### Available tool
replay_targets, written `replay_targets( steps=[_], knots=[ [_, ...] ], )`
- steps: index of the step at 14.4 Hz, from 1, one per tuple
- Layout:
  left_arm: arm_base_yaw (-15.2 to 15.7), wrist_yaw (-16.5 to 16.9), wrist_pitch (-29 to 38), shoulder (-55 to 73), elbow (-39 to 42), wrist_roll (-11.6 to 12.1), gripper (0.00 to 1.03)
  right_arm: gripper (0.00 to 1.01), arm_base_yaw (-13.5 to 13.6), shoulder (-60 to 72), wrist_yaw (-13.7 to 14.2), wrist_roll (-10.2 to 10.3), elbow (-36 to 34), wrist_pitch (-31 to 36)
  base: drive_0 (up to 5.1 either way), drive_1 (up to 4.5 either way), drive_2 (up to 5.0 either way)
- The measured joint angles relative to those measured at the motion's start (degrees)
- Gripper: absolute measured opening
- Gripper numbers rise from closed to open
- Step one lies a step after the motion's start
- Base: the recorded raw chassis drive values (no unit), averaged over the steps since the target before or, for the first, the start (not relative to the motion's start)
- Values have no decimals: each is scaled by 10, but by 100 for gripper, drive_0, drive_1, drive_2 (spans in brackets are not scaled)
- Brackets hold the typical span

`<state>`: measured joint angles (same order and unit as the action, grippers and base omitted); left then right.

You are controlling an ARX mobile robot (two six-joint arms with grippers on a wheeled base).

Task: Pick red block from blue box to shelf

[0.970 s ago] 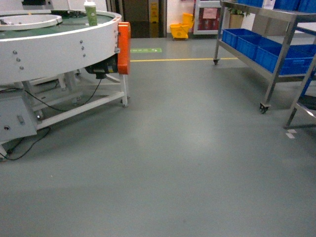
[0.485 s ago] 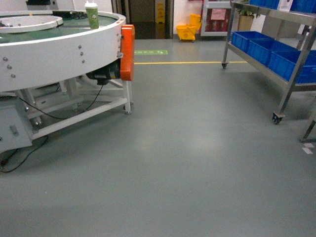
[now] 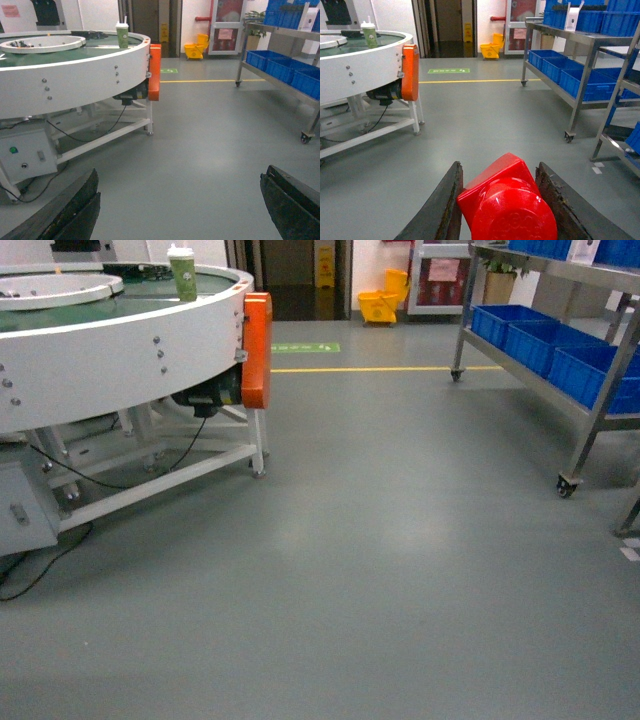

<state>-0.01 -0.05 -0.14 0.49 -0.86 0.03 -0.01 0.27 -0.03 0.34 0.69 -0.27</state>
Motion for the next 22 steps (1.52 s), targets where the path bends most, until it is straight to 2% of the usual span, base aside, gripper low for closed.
replay_targets(
  steps=[22],
  knots=[
    [0, -1, -2, 0, 0, 0, 98, 36, 0, 0, 0, 0, 0, 0, -1, 433, -434]
  ],
)
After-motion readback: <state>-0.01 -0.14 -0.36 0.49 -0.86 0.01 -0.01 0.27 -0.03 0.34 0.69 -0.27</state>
